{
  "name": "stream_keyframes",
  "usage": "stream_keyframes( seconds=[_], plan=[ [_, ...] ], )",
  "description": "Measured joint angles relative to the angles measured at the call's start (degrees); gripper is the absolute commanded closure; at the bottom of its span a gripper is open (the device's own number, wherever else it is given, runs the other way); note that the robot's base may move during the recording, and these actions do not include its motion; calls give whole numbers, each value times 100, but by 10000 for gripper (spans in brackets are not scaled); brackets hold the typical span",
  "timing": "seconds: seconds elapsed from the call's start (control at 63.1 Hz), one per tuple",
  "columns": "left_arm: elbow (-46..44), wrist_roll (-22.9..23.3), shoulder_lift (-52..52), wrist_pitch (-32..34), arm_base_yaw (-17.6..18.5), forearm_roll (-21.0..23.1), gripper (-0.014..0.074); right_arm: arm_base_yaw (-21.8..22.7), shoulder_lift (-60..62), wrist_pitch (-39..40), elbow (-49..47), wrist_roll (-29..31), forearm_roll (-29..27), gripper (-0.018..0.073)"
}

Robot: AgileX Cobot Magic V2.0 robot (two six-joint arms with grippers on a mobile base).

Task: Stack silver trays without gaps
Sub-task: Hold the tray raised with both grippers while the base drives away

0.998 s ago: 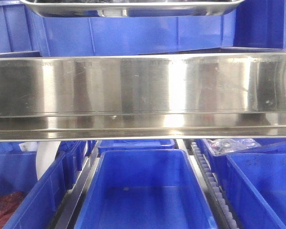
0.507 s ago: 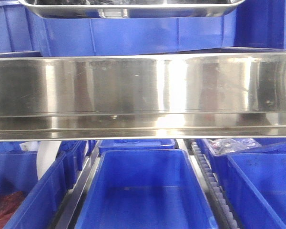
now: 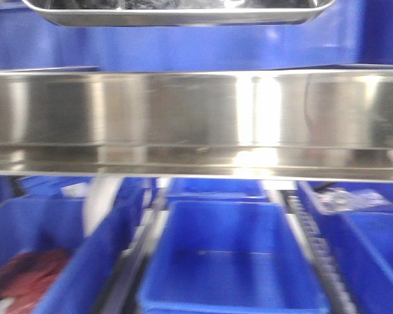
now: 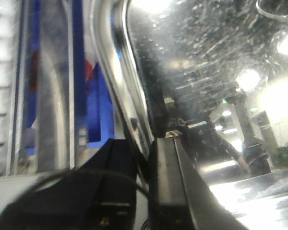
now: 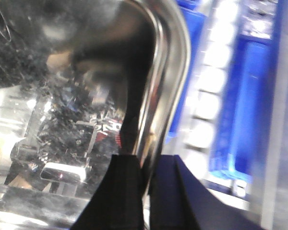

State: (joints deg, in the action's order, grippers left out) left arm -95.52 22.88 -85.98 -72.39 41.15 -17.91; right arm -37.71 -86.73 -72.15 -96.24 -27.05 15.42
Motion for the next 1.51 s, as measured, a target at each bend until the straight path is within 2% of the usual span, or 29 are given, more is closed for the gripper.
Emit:
stream_keyframes(
  seconds=[1.505],
  plan=[
    [3,0,0,0,0,-12,644,0,0,0,0,10,0,503]
  ],
)
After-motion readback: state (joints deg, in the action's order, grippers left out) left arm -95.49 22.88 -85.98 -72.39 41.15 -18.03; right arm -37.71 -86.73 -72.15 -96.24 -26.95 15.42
